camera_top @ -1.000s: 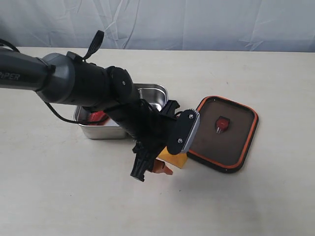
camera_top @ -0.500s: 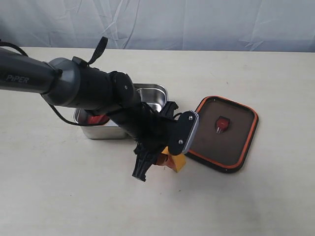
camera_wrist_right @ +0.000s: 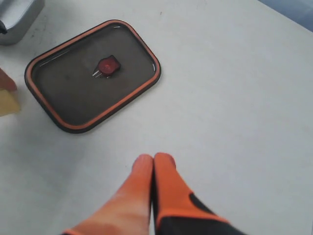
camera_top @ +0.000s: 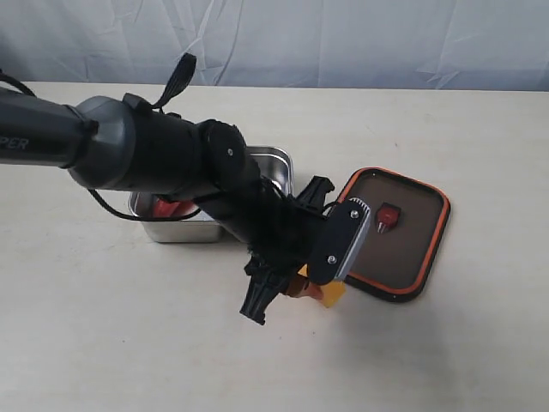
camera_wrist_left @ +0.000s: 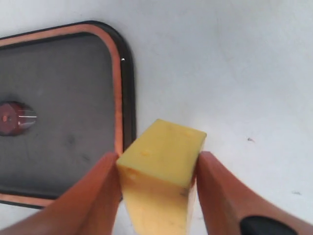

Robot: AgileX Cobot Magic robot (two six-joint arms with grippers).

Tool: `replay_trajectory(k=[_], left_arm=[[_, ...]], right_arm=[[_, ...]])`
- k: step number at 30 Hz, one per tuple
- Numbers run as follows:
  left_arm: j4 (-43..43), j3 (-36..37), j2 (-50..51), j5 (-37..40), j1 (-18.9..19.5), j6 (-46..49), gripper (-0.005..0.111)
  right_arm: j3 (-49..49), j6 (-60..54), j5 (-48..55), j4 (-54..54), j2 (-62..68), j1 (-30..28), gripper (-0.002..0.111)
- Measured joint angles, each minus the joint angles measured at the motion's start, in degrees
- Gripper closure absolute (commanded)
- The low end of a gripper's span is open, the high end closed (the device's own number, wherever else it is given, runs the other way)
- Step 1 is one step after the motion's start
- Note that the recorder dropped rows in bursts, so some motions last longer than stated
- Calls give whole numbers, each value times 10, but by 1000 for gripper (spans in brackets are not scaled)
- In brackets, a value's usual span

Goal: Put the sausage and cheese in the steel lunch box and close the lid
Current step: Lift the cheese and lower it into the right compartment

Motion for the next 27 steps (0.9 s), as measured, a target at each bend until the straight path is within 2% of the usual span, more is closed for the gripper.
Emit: replay_trajectory(k=[7, 15, 17, 22, 25, 27], left_arm=[[11, 1, -27, -39, -1, -8, 107], [15, 1, -70, -211, 9, -64, 107], [15, 1, -70, -216, 27, -82, 107], [14, 1, -64, -200, 113, -151, 107], [0, 1, -54, -162, 139, -159, 107], [-7, 1, -41, -155, 141, -160, 107]], right_arm=[[0, 2, 0, 10, 0, 0, 108], [0, 9, 0, 10, 0, 0, 108], [0, 10, 0, 10, 0, 0, 108], [0, 13, 0, 10, 0, 0, 108], [0, 18, 0, 10, 0, 0, 108], [0, 25, -6, 10, 0, 0, 108]])
